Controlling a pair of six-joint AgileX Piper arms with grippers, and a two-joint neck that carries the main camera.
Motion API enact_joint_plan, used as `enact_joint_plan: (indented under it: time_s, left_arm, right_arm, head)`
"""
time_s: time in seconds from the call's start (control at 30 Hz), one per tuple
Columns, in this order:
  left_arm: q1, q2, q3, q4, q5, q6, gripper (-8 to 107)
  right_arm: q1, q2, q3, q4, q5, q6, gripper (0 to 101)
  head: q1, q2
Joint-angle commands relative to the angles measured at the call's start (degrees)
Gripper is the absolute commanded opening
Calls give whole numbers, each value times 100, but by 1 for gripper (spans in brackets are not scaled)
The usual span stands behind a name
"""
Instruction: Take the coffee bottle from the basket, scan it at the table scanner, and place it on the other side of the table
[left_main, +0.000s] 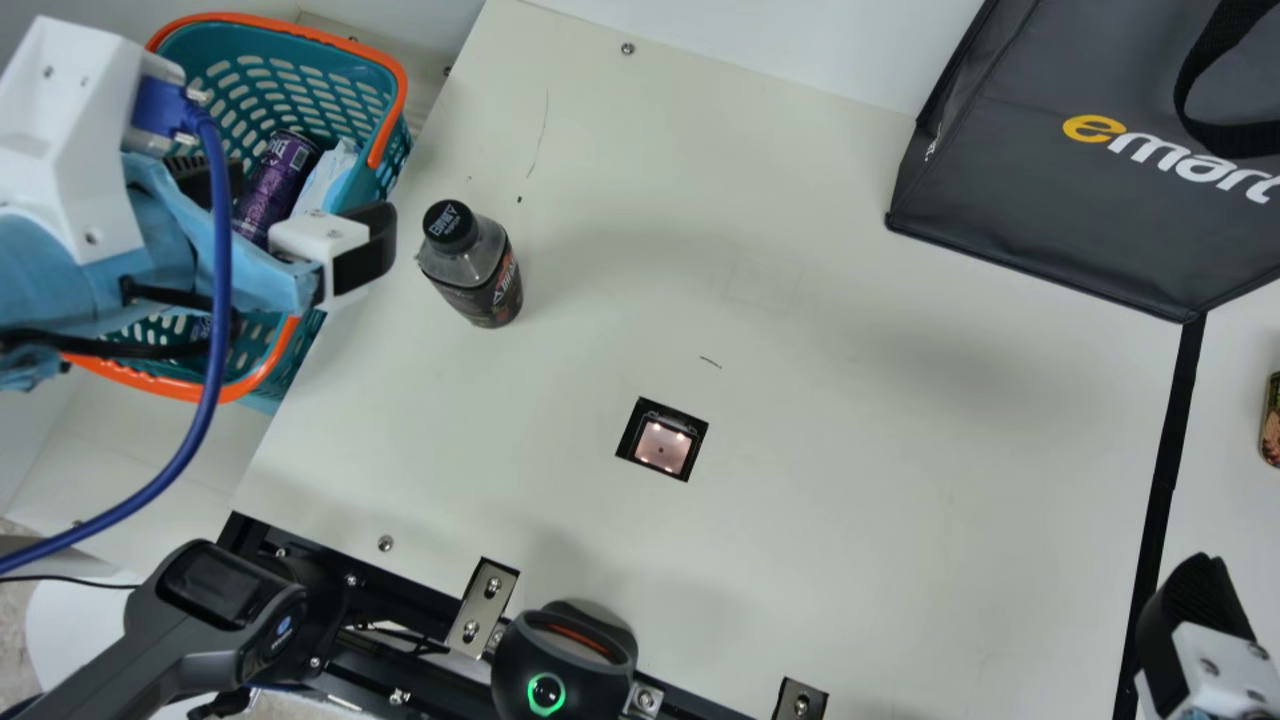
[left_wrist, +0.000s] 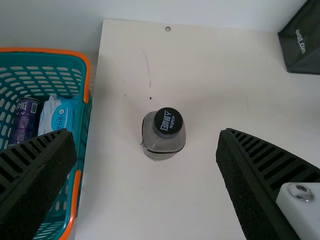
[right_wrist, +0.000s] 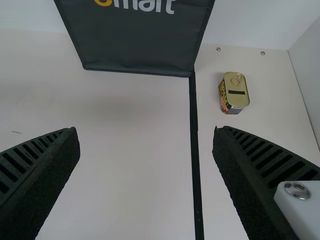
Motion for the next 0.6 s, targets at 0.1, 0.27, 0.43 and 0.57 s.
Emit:
enact_joint_plan:
  time_s: [0.1,0.27,0.43,0.57]
  left_arm:
    - [0,0,0,0,0,0,90]
    - [0,0,0,0,0,0,90]
    - [0,0,0,0,0,0,90]
    - [0,0,0,0,0,0,90]
  right_arm:
    - [0,0,0,0,0,0,95]
    - [0,0,0,0,0,0,95]
    - [0,0,0,0,0,0,95]
    - [0,0,0,0,0,0,95]
  head:
    - [-166,-378]
    - [-166,-1046]
    - [-166,-1714]
    - [-166,-1977]
